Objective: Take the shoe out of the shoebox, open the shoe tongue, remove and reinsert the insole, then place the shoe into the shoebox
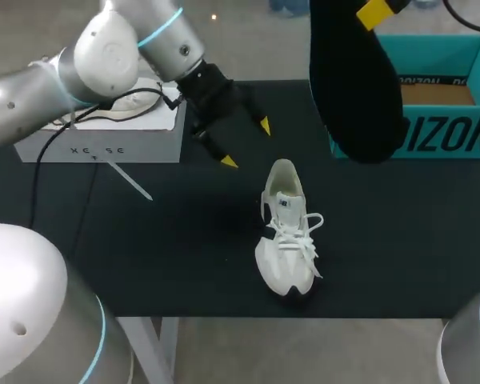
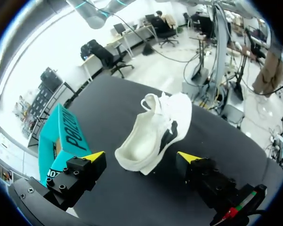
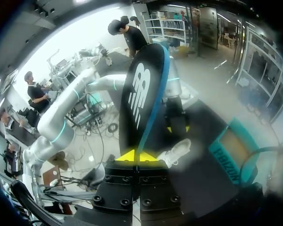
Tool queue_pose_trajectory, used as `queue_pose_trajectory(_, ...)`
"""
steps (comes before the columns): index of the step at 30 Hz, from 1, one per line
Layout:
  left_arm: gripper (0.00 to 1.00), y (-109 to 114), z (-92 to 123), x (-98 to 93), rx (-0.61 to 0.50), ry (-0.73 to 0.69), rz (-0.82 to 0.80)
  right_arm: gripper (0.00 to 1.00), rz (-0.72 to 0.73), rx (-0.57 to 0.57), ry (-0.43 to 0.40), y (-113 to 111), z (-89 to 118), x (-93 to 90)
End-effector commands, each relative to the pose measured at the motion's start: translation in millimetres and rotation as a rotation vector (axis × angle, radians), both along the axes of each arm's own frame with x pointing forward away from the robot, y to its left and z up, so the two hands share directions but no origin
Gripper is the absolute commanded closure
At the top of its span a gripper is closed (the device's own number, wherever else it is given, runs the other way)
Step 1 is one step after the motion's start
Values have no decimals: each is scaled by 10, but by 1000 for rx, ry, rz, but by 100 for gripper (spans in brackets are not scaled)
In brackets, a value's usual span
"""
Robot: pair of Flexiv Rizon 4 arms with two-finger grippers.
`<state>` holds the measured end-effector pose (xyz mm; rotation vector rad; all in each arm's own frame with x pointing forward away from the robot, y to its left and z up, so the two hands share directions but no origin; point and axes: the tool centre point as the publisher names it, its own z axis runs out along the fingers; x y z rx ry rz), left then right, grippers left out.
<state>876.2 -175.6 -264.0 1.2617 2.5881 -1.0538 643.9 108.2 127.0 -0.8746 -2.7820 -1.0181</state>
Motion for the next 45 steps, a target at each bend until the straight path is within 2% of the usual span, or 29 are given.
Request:
queue_pose_trajectory(1, 0, 60, -66, -18, -400, -194, 275, 100, 0, -2, 3, 5, 5, 12)
queue_pose_trajectory(23, 0, 60, -66, -18, -400, -194, 275, 100, 0, -2, 3, 5, 5, 12)
queue_pose_trajectory(24, 0, 20, -36, -51, -503, -186, 239, 100, 0, -2, 3, 5, 5, 12)
queue_pose_trajectory(27, 0, -51, -13, -143, -597, -312, 154, 100, 0, -2, 3, 5, 5, 12)
queue_pose_trajectory(29, 0, -107, -10, -235, -728, -341, 99, 100, 0, -2, 3, 5, 5, 12)
queue_pose_trajectory(33, 0, -106, -56, -334, -883, -465, 48, 100, 0, -2, 3, 5, 5, 12)
queue_pose_trajectory(38, 0, -73, -106, -395, -980, -537, -48, 100, 0, -2, 3, 5, 5, 12)
queue_pose_trajectory(45, 0, -87, 114, -316, -1083, -615, -43, 100, 0, -2, 3, 5, 5, 12)
